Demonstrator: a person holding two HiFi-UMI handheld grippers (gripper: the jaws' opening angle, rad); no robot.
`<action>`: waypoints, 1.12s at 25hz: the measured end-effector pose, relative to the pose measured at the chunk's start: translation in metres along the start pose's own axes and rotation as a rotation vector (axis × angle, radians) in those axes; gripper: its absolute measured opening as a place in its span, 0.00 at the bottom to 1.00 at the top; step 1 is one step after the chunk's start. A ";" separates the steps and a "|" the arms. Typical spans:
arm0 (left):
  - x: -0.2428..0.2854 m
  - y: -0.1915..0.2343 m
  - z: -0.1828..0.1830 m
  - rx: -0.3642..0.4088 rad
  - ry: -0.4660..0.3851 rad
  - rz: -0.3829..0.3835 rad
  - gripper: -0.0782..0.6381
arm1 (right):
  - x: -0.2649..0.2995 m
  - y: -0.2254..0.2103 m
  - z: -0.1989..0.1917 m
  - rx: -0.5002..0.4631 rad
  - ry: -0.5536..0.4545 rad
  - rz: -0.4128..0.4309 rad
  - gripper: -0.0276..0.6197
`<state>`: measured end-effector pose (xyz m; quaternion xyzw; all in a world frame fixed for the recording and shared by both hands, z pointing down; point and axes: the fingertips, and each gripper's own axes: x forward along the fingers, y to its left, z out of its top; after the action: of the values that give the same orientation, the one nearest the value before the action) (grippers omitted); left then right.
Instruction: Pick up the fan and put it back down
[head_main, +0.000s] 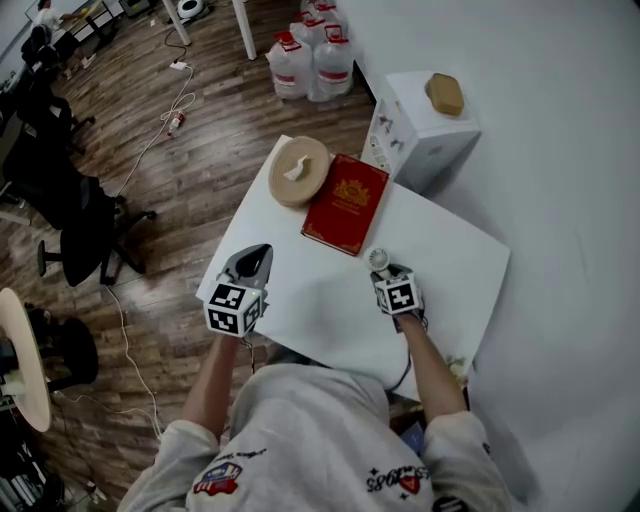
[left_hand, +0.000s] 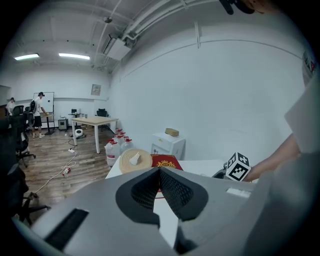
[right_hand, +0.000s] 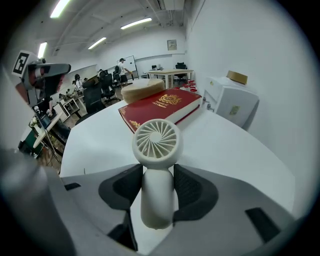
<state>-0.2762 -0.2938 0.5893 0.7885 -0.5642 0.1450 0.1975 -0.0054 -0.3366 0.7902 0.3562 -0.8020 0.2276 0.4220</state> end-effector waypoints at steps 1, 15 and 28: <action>0.000 0.002 -0.002 -0.003 0.003 0.005 0.12 | 0.003 0.002 0.003 -0.010 0.001 0.003 0.35; 0.007 0.003 -0.011 0.001 0.020 0.018 0.12 | 0.035 0.003 -0.008 -0.019 0.067 0.013 0.35; 0.021 -0.010 -0.004 0.023 0.020 -0.023 0.12 | 0.021 -0.002 -0.013 0.065 0.047 0.048 0.44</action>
<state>-0.2595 -0.3066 0.6007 0.7958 -0.5512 0.1571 0.1956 -0.0054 -0.3371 0.8153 0.3452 -0.7924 0.2719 0.4232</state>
